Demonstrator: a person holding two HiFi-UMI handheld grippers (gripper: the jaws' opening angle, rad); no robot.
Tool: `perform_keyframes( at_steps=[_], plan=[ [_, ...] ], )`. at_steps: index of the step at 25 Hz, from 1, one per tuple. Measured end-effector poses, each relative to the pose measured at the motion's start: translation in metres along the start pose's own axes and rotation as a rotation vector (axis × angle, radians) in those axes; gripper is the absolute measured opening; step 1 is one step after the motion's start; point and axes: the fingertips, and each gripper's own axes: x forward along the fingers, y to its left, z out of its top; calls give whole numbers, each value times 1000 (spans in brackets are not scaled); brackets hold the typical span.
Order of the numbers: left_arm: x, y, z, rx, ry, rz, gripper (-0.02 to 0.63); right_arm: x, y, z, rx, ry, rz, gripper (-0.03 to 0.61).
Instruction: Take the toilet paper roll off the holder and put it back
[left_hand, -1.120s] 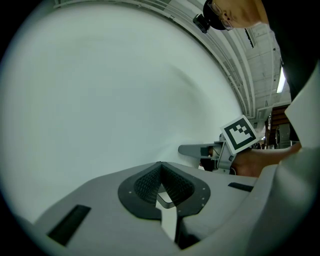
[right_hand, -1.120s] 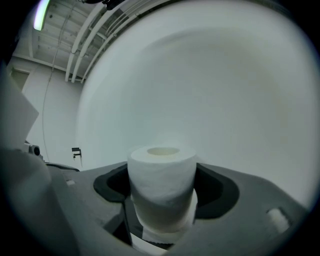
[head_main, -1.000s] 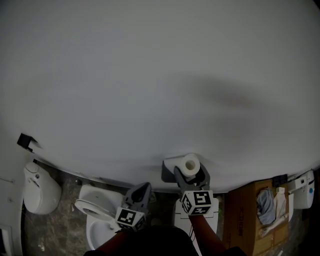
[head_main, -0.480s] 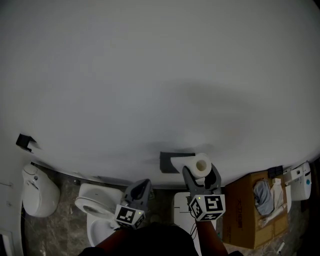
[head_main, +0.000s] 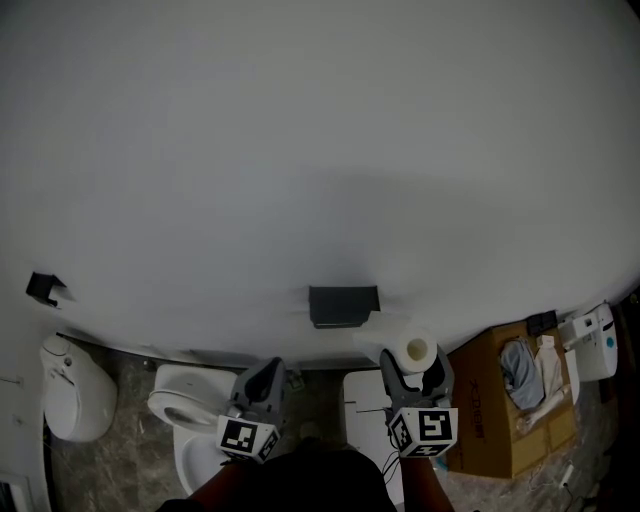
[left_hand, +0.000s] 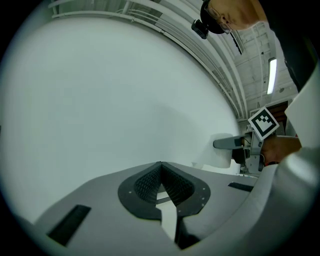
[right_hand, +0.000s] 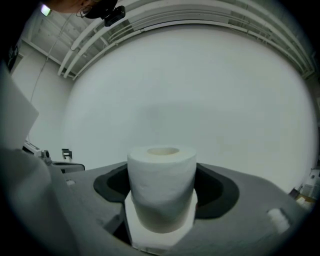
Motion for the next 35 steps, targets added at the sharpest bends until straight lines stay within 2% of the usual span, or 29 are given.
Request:
perform_keyframes(
  at_steps=[8,18,24,35],
  plan=[
    [-26,-1,-2,-6,-7,43,12,-39,-2,-33,39,51,-31,360],
    [-21,-10,-6,-8,-13,26,12,-51,4,-11,42,-5,-7,360],
    [-14,-7,-4,-10,-17,30,12,-39,7,-14,45,8,8,360],
    [-6,11,-12,-30,7,72,12,22,14,18,37,-60,70,360]
  ],
)
